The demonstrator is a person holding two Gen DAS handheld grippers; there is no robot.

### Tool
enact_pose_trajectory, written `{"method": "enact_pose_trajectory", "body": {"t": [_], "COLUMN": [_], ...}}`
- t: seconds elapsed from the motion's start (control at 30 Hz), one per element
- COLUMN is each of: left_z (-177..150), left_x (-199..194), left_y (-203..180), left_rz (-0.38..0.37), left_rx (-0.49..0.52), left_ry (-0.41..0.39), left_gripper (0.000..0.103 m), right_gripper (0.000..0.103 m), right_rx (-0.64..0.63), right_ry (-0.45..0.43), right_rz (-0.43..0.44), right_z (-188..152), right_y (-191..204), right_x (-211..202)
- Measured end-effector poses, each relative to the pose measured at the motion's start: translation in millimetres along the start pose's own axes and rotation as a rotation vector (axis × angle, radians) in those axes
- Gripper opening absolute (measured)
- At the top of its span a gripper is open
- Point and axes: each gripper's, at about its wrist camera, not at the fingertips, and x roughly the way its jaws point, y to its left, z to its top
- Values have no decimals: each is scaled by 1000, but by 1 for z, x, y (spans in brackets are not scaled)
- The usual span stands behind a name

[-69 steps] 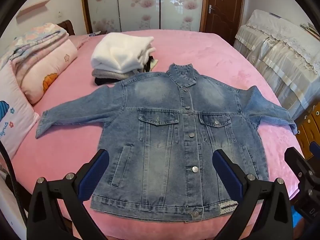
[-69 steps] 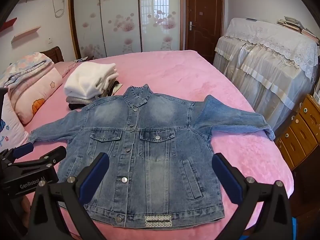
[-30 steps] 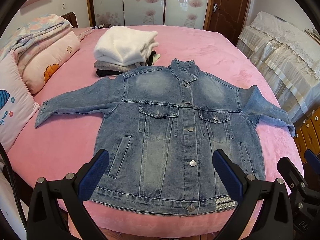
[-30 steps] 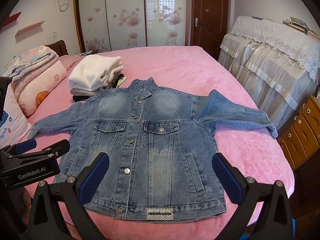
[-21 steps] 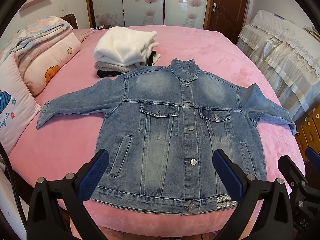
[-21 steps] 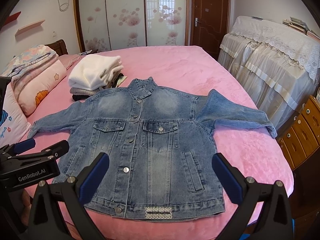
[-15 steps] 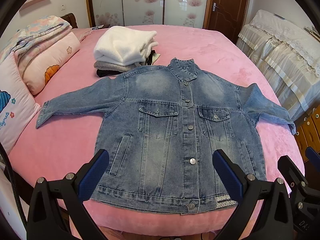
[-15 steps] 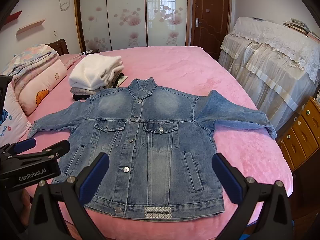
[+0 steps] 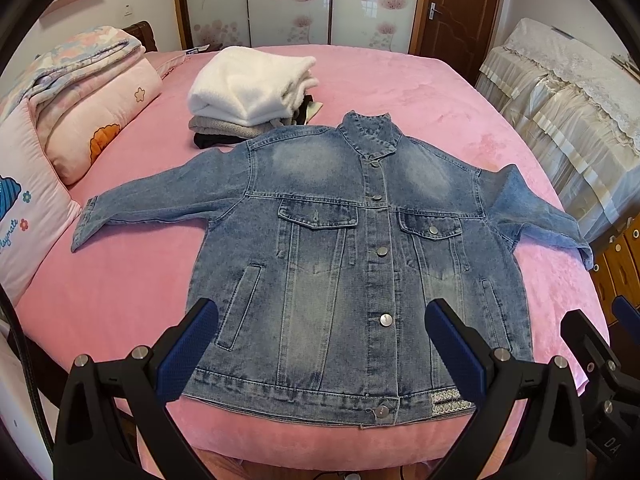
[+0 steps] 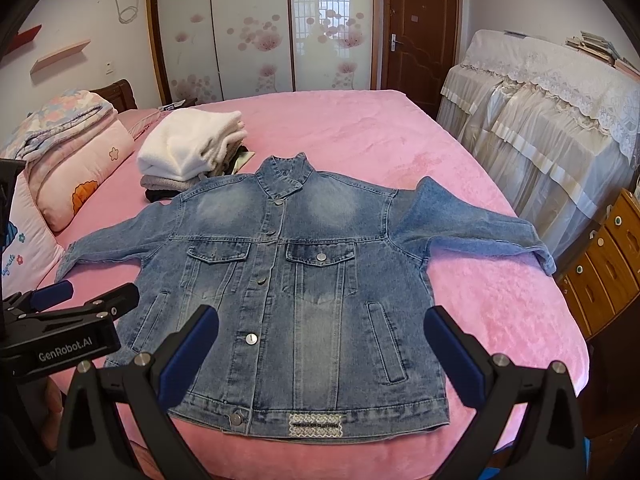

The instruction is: Fold large clothes

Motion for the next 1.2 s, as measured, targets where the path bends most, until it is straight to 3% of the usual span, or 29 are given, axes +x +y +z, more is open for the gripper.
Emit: {"method": "enact_pose_trajectory", "body": {"t": [0.43, 1.0, 1.2], "left_z": [1, 1, 5], "left_x": [-5, -6, -4], "left_y": [-20, -64, -88], "left_rz": [-7, -5, -26], "left_rx": [26, 124, 181], "left_ry": [-68, -104, -82], "left_gripper": [102, 102, 102], "right_gripper": [103, 103, 103], "right_rx": [21, 76, 100], "right_ry": [12, 25, 23], "right_rz": [6, 1, -10], "right_z": [-2, -3, -4], "right_y": [-16, -56, -76], "right_x": [8, 16, 20]}}
